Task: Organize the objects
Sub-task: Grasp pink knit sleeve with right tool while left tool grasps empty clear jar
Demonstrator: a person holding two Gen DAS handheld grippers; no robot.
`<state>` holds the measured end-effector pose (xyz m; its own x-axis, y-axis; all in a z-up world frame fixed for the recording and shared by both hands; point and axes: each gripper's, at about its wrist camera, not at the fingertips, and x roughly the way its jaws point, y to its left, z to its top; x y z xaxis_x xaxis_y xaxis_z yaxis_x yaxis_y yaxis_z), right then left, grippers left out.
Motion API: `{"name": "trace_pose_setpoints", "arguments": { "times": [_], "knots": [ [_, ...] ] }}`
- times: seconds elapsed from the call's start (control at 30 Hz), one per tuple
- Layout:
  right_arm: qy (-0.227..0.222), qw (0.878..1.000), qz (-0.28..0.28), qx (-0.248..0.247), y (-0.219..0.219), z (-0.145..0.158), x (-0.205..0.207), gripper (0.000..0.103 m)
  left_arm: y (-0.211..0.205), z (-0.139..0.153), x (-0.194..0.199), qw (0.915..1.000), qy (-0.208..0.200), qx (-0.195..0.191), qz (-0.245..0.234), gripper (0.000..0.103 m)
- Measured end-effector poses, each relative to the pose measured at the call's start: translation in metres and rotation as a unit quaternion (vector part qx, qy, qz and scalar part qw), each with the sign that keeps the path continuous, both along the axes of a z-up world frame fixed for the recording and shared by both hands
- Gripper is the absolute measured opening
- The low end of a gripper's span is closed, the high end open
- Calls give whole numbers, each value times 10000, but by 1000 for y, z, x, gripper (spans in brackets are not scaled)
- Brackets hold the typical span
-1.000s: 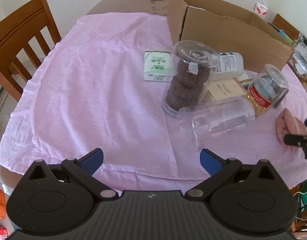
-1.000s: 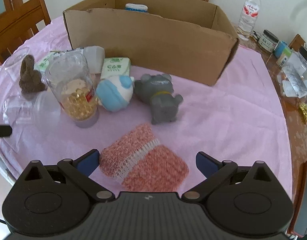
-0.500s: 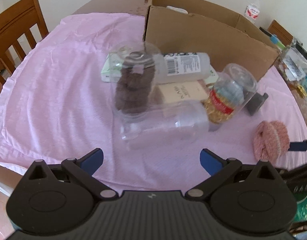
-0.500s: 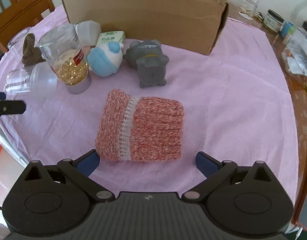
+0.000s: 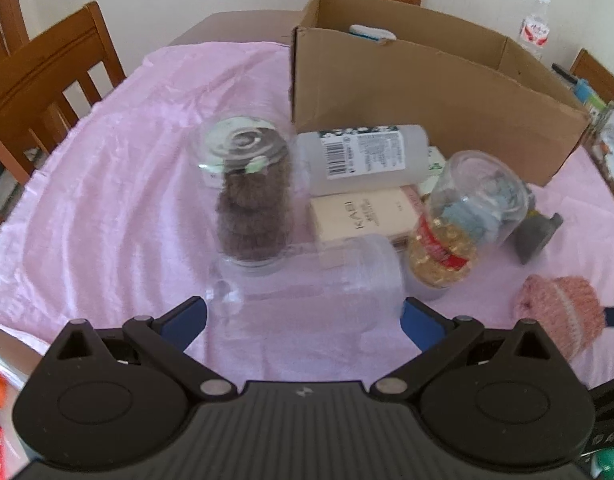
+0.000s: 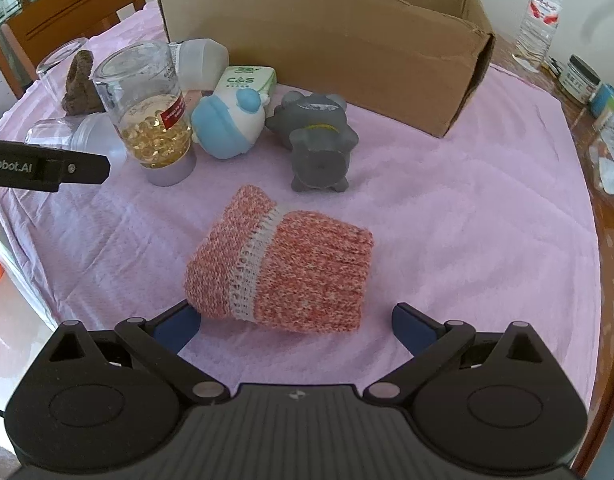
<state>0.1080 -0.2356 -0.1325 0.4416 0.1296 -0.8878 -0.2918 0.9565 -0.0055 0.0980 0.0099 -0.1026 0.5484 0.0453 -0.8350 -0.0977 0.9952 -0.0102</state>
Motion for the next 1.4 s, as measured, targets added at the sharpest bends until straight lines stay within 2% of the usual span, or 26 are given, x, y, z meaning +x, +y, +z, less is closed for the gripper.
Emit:
{"name": "trace_pose_setpoints", "arguments": {
  "times": [0.13,0.5,0.67,0.97,1.4],
  "knots": [
    [5,10000,26,2,-1,0,0,103,7,2,-6,9997,11,238,-69,102],
    [-24,9995,-182,255,11,2,12,103,-1,3,7,9995,-134,161,-229,102],
    [-119,9994,-307,107,19,0,20,103,2,3,8,9995,-166,79,-242,100],
    [-68,9991,-425,-3,20,5,19,88,13,5,8,9991,-135,-70,-398,94],
    [-163,9993,-322,-63,18,26,15,86,17,20,6,9947,-35,-78,-1023,91]
  ]
}}
